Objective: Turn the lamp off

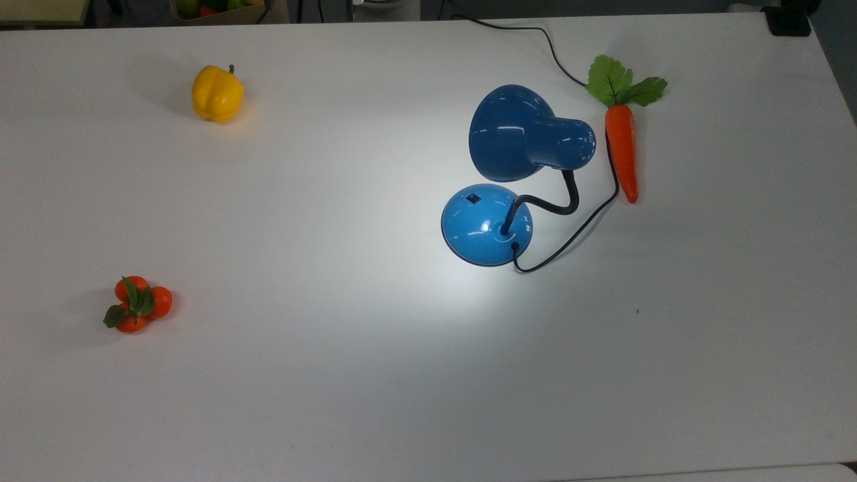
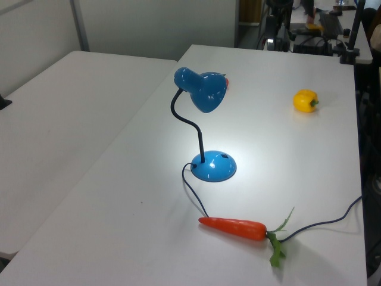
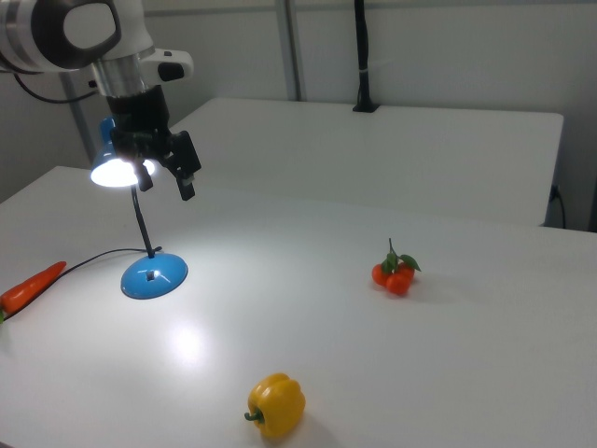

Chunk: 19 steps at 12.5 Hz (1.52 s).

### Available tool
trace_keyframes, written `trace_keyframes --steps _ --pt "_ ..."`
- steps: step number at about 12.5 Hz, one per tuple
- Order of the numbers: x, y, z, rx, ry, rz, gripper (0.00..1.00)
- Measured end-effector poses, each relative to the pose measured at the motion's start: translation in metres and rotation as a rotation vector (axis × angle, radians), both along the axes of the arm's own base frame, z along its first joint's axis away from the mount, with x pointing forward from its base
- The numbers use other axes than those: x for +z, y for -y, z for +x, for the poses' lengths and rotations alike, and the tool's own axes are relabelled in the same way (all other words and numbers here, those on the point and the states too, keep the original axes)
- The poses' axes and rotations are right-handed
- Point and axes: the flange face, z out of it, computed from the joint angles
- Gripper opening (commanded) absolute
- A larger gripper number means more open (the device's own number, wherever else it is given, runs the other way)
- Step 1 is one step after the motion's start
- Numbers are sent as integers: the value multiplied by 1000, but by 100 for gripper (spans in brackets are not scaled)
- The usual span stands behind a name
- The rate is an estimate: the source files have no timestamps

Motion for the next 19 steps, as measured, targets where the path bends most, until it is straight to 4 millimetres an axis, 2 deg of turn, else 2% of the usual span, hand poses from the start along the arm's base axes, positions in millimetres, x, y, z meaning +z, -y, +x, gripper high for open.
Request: trace_keyframes --steps 8,9,11,12,13,14,19 --pt "0 0 0 7 -1 0 100" --pt "-1 0 0 8 -2 0 89" --pt "-2 0 0 22 -5 0 55" --pt "-2 0 0 34 -6 0 28" --pt "-2 0 1 56 -9 0 8" --pt "-2 1 1 65 -9 0 0" --pt "-3 2 1 88 -12 0 0"
